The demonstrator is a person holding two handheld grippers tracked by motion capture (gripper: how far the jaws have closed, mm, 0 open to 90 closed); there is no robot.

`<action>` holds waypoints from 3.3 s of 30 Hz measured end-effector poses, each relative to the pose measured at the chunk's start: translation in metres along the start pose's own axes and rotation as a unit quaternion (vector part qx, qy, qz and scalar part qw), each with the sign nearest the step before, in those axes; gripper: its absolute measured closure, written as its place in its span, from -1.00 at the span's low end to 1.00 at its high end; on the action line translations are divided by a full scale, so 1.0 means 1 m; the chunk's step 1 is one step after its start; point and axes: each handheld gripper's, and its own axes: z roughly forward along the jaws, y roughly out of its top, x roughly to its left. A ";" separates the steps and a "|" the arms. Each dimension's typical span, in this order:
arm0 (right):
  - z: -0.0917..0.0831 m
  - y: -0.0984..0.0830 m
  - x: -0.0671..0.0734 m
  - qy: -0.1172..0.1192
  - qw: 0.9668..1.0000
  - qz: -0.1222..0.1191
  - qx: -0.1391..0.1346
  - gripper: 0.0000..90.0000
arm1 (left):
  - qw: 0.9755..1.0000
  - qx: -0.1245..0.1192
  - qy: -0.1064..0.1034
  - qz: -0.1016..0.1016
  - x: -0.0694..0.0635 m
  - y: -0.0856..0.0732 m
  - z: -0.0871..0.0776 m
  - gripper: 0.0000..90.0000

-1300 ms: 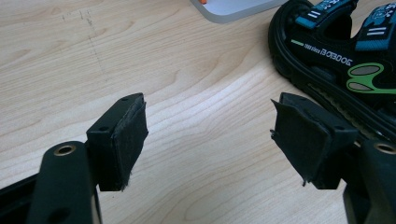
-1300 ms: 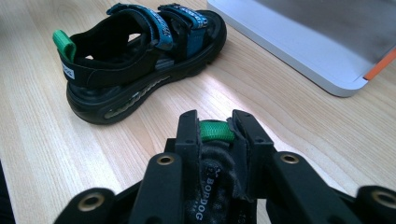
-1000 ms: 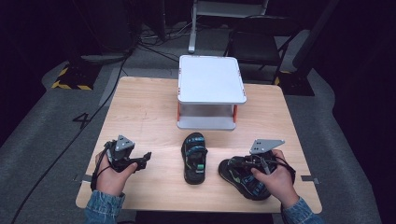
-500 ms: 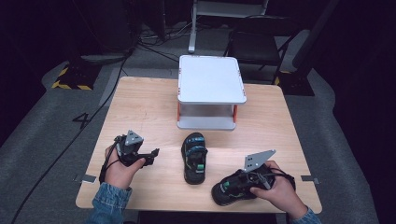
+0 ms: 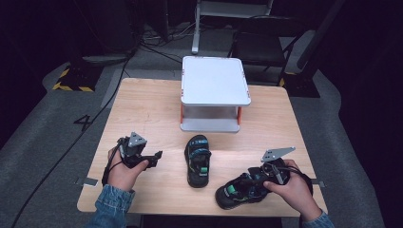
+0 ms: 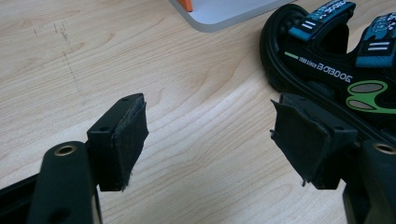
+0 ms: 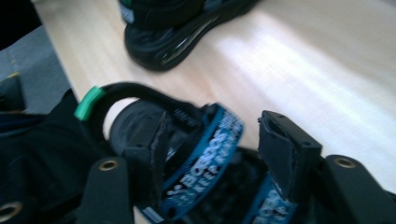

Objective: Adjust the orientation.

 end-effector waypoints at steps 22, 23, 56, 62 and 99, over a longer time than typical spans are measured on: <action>0.025 0.053 -0.035 -0.017 0.997 -0.043 -0.053 0.47 | 0.999 0.000 0.041 -0.036 0.007 -0.034 -0.030 -0.41; 0.031 0.057 -0.039 -0.018 0.997 -0.050 -0.052 0.47 | 0.998 0.001 0.043 -0.037 0.008 -0.036 -0.032 -0.41; 0.019 0.038 0.000 0.019 0.997 -0.060 -0.054 0.90 | 1.000 0.005 0.020 -0.007 0.002 -0.015 -0.008 -0.41; -0.002 0.020 -0.008 0.017 0.998 -0.040 -0.049 0.91 | 1.000 0.008 0.001 0.009 -0.006 -0.002 0.005 -0.42; 0.055 0.051 -0.040 -0.040 0.989 -0.091 -0.110 0.50 | 0.999 0.019 0.035 -0.019 0.001 -0.036 -0.018 -0.42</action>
